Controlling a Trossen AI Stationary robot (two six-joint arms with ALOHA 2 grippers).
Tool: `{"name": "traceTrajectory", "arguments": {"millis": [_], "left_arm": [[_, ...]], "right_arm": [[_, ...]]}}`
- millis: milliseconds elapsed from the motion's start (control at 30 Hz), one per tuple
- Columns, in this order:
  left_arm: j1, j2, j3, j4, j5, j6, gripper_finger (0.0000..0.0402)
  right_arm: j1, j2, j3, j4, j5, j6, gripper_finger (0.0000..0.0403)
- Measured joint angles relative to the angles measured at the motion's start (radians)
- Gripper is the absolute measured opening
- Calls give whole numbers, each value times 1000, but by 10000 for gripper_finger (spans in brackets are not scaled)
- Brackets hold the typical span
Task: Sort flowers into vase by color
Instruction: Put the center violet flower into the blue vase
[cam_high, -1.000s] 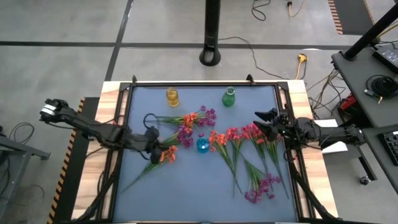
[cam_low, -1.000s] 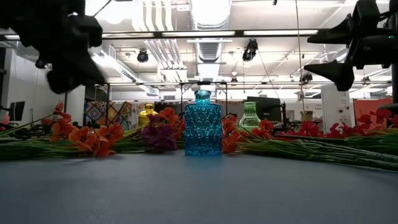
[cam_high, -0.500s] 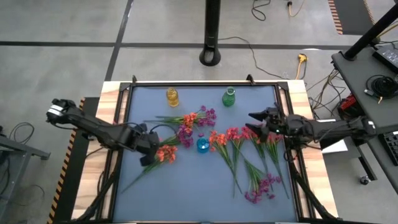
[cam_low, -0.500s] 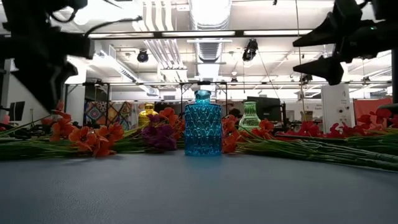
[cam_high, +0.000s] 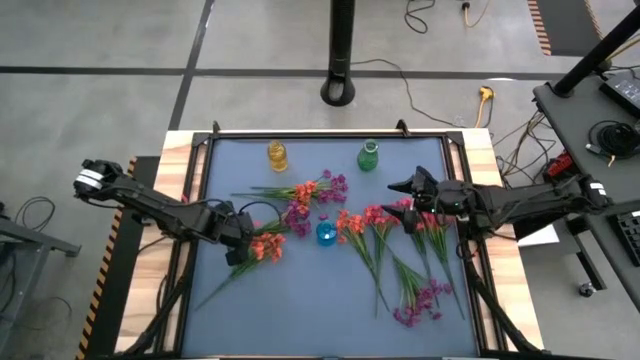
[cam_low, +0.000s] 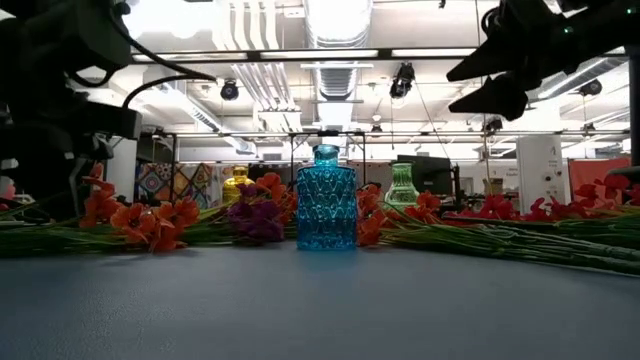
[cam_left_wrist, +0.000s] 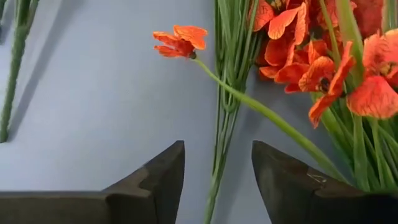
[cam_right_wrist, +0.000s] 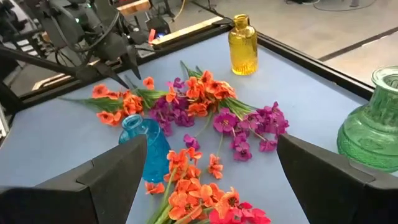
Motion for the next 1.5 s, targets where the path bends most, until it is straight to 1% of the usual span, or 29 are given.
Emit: {"name": "traceTrajectory", "arguments": {"millis": [133,300,433,567,667,700,933,1133,1267,1400,1500], "left_arm": [[3,33,-12,53,0,-15,148],[15,93,-27,59,-4,-60,127],[15,131,-18,59,-4,-81,107],[16,143,6,52,3,-93,61],[16,136,15,49,-9,-128,16],[17,131,18,42,-14,-148,9],[18,125,20,19,-15,-232,3],[16,115,60,-7,33,-212,1],[16,104,131,-98,28,-175,1],[16,90,221,-231,-25,-155,0],[16,70,281,-310,-42,-134,0]], "right_arm": [[0,3,5,-9,0,-2,352],[0,3,2,-28,-2,10,352],[0,4,2,-27,-33,11,352],[1,2,1,-29,-52,18,352],[7,3,1,-36,-52,18,352],[10,3,1,-36,-52,18,352],[27,2,1,-44,-54,18,352],[40,2,1,-44,-53,19,352],[42,2,1,-44,-52,19,352],[42,2,1,-44,-52,19,352],[42,2,1,-44,-52,19,352]]}}
